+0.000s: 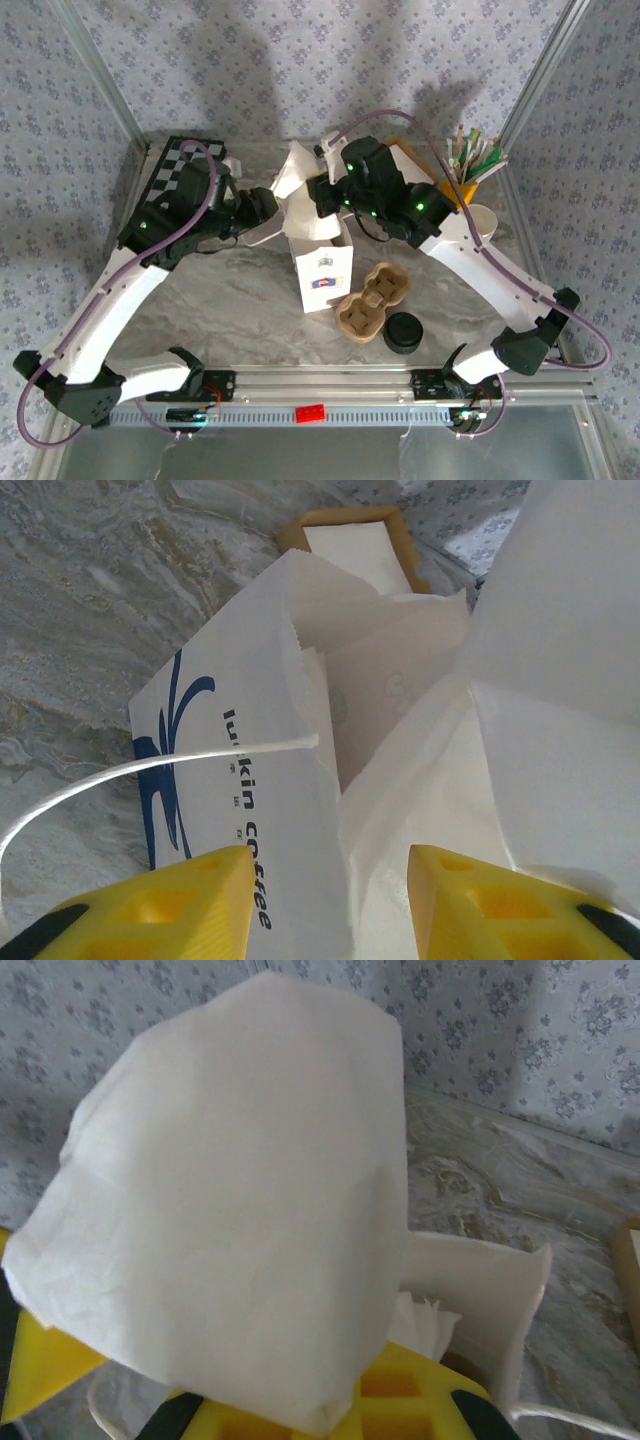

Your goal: Pack the takeout coffee

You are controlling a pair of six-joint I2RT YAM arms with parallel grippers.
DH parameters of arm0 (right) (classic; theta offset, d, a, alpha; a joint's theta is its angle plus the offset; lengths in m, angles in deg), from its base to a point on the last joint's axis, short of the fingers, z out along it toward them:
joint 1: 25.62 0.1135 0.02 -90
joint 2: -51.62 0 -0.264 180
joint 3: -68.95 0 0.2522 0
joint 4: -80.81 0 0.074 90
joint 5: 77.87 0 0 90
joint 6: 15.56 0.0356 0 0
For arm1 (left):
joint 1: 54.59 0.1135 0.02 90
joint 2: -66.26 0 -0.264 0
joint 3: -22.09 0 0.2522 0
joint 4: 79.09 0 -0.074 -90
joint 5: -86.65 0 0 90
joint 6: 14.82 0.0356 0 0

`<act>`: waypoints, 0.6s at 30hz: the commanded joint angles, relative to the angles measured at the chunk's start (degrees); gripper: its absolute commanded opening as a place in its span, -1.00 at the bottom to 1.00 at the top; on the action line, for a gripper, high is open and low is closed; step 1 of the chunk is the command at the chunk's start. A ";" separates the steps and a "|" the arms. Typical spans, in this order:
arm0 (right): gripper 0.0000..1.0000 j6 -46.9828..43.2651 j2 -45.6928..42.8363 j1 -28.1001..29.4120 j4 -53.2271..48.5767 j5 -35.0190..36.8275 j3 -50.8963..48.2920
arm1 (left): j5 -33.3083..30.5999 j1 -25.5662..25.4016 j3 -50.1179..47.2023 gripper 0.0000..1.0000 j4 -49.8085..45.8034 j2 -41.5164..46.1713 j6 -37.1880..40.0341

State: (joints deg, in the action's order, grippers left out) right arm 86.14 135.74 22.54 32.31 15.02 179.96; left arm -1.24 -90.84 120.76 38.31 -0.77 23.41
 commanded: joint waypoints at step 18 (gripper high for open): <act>-0.19 -10.29 1.62 6.10 -8.92 8.15 2.37 | 1.31 5.29 -3.18 -0.22 -1.07 3.45 -0.23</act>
State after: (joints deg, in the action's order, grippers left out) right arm 77.14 137.18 27.75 25.86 21.01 179.96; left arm -0.93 -86.17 116.56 37.68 0.70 22.76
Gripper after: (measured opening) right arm 0.378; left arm 0.391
